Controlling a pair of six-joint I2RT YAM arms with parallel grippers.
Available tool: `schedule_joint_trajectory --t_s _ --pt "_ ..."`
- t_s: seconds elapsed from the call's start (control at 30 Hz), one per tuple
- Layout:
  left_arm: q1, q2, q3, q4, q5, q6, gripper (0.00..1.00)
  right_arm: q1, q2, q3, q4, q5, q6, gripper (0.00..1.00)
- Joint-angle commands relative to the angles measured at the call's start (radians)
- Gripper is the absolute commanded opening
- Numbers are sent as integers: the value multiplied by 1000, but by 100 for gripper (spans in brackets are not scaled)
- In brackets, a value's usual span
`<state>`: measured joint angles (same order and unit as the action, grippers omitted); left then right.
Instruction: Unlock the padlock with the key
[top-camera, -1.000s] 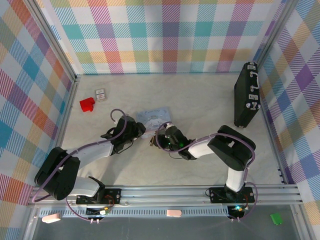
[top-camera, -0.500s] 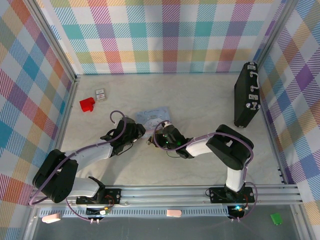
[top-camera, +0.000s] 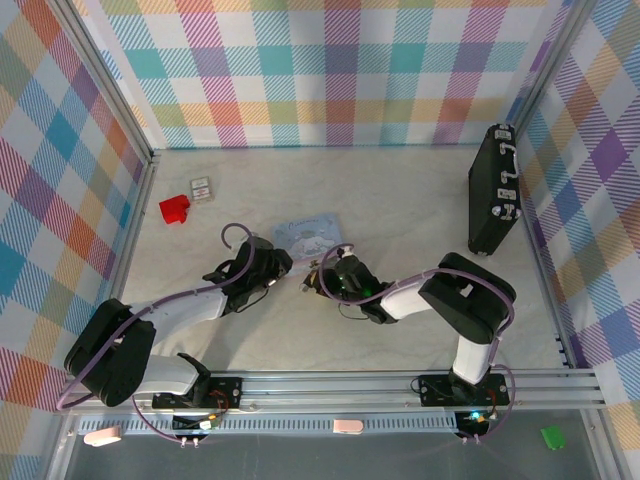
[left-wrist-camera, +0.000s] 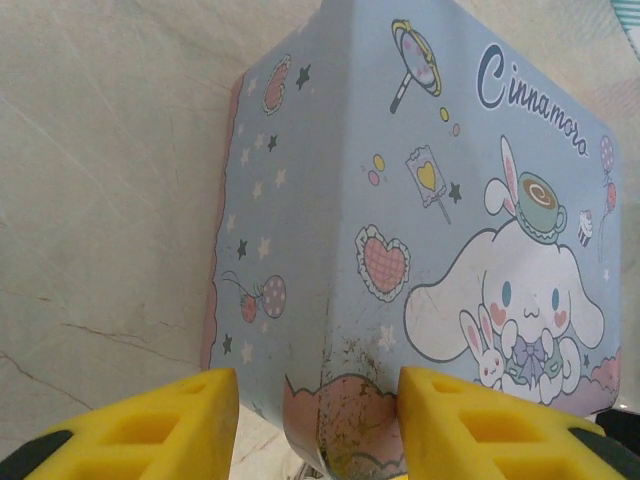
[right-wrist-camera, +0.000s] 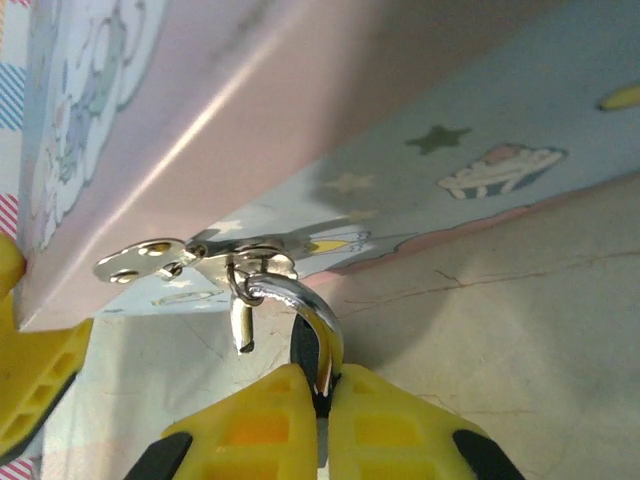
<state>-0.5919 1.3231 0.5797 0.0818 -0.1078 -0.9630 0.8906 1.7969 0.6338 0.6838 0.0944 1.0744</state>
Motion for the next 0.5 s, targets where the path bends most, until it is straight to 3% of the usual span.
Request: schedule_joint_trajectory --t_s 0.0,0.47 --pt "-30 28 3 -51 -9 -28 44 -4 15 -30 52 52 110 0" --pt "-86 64 21 -42 -44 -106 44 -12 -39 -61 50 142 289 0"
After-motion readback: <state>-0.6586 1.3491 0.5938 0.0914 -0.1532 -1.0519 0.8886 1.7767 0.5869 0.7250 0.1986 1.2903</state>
